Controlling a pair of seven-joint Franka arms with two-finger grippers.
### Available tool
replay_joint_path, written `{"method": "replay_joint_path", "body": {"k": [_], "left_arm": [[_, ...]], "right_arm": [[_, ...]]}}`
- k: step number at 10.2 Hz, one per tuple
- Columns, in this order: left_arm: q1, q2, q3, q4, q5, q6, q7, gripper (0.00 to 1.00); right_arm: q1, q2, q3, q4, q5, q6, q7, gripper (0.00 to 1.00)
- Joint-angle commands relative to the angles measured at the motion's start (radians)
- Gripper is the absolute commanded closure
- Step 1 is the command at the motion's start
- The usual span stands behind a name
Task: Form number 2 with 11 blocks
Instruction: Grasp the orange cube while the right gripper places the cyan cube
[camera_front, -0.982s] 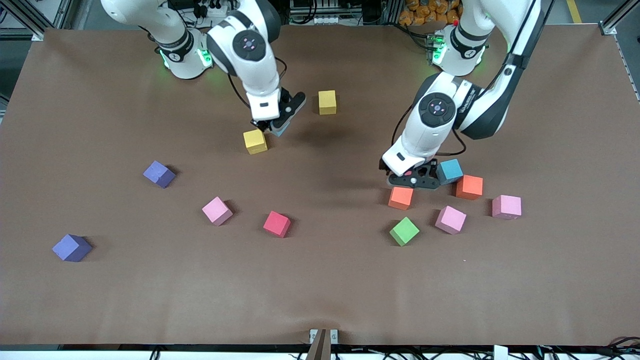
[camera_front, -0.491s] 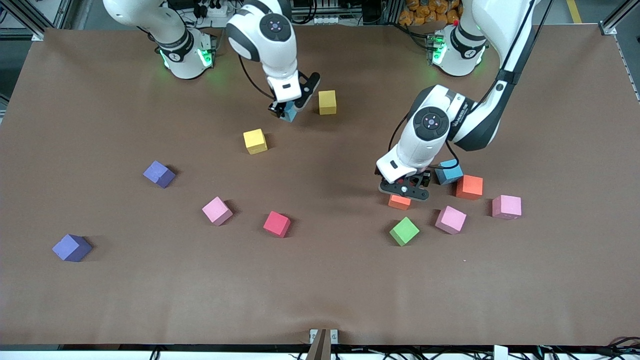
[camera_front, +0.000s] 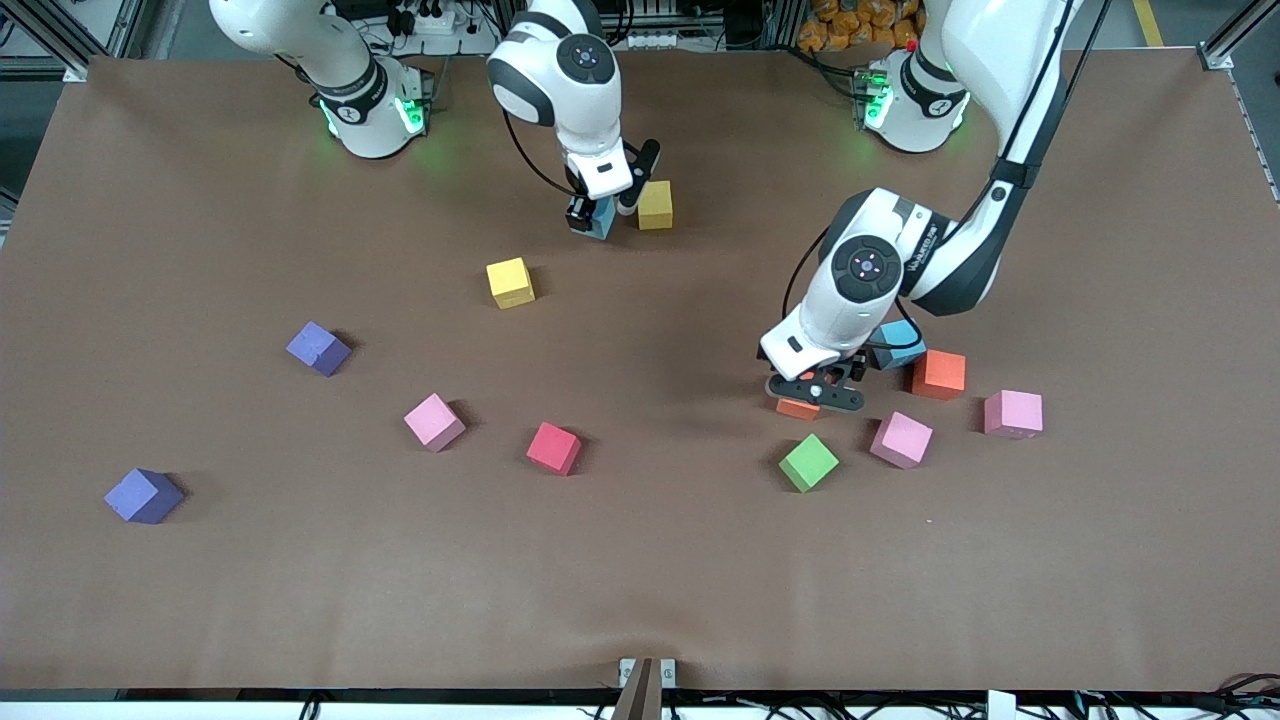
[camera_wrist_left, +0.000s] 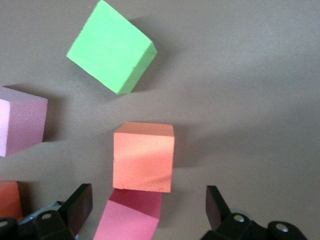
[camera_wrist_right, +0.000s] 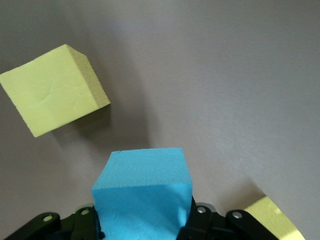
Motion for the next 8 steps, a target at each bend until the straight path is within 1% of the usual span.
{"method": "replay_joint_path", "body": {"k": [1, 2, 4, 6, 8], "left_arm": [[-0.003, 0.026, 0.006, 0.015, 0.002, 0.018, 0.008, 0.00], [-0.003, 0.035, 0.006, 0.015, 0.003, 0.018, 0.008, 0.00], [-0.001, 0.055, 0.006, 0.015, -0.015, 0.039, 0.007, 0.00], [-0.001, 0.069, 0.008, 0.018, -0.018, 0.048, 0.008, 0.00], [-0.001, 0.081, 0.008, 0.024, -0.007, 0.053, 0.024, 0.00]], "right_arm": [[0.034, 0.023, -0.007, 0.005, -0.050, 0.021, -0.008, 0.50], [0.048, 0.041, -0.007, 0.006, -0.067, 0.029, -0.006, 0.50], [0.071, 0.087, -0.007, 0.025, -0.069, 0.061, -0.006, 0.50], [0.086, 0.126, -0.007, 0.061, -0.066, 0.065, 0.003, 0.50], [0.094, 0.141, -0.007, 0.068, -0.064, 0.079, 0.006, 0.50]]}}
